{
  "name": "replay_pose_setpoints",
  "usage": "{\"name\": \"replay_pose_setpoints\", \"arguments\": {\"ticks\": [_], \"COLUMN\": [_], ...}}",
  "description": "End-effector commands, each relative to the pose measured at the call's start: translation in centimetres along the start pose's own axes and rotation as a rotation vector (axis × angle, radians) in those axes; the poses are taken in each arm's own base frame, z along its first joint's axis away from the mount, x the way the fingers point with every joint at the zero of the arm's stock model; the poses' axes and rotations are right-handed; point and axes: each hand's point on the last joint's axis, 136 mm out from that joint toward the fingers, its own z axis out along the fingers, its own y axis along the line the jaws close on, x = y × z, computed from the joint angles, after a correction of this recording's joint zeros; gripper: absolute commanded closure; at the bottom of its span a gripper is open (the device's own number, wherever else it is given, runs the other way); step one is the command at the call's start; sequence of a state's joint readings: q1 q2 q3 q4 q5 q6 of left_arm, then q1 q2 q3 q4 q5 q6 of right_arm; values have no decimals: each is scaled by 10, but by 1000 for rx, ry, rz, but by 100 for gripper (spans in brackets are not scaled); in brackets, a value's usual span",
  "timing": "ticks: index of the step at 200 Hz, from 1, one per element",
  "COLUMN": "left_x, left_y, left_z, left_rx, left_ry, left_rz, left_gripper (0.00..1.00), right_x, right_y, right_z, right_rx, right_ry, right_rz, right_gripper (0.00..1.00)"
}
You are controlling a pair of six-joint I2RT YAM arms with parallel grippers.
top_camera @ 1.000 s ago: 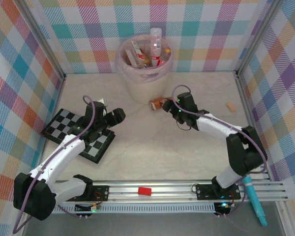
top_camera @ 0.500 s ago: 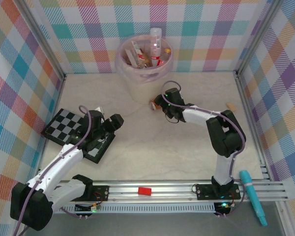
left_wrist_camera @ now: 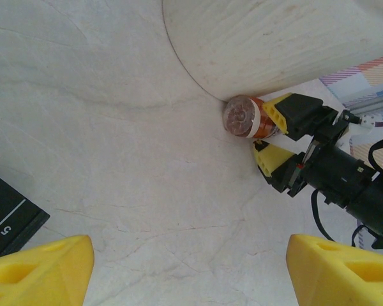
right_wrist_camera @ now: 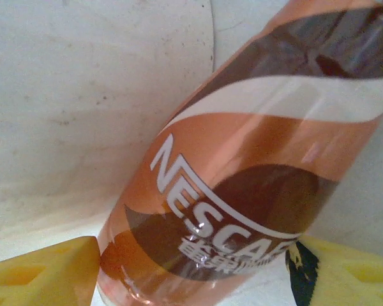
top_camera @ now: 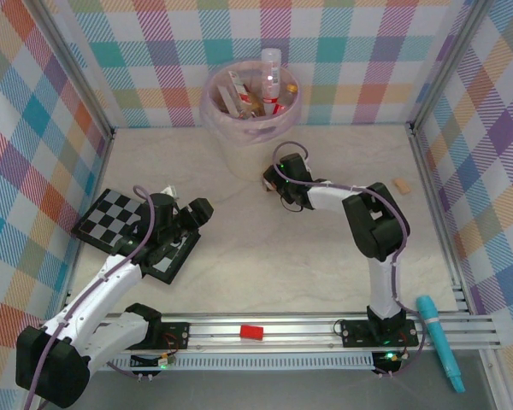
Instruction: Put the plastic bottles in the bin
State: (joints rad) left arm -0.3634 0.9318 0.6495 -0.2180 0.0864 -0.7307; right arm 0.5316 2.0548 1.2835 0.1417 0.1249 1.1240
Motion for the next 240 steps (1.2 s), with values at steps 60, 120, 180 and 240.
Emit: {"name": "replay_pose_setpoints", "arguments": {"ticks": [60,120,180,240], "left_x": [1,-1,-1,0], "left_y": [-3,-4,-4,-4], "left_z": [3,4,6,9], "left_rx": [11,3,-1,-5], "left_ry": [23,25,28,36], "left_rz": [-10,-5,2,10], "left_gripper": [22,22,22,21], "right_x": [-4,-15,-25,-28], "right_y": [-10,-5,6,12], "right_z": [9,-14,-48,-92], "right_rx": [26,38,16,4], "right_ry": [-61,-102,-133,-132], "right_rz": [-22,-122,-243,-345], "right_gripper": [42,55,58,58]}}
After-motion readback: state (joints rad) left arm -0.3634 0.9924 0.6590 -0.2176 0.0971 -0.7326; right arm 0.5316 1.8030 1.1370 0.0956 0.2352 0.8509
